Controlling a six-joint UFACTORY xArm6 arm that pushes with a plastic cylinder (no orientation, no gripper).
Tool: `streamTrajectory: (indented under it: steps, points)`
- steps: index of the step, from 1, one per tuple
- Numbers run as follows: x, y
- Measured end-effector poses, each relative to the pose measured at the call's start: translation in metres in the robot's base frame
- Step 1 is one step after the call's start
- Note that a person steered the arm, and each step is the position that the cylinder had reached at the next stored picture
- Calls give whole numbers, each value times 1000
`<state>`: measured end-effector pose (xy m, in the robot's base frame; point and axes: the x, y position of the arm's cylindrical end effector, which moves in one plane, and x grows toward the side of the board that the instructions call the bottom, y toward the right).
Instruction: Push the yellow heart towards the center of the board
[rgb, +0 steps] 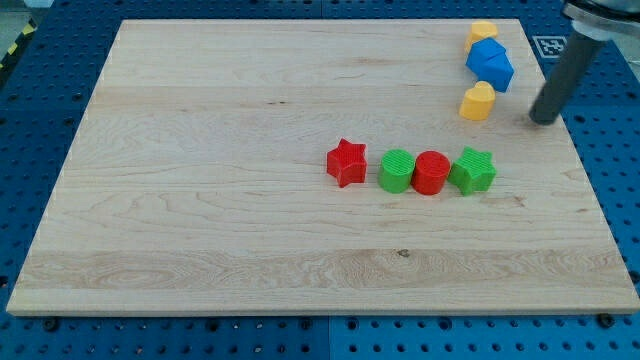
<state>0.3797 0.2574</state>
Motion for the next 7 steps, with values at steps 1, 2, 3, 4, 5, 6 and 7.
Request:
streamTrajectory:
  steps: [1, 2, 3, 4, 5, 6, 7]
  points:
    - [-13, -41]
    - [-16, -85]
    - [-23, -128]
    - [-42, -169]
    - [-46, -202]
    - [-39, -228]
    - [-26, -236]
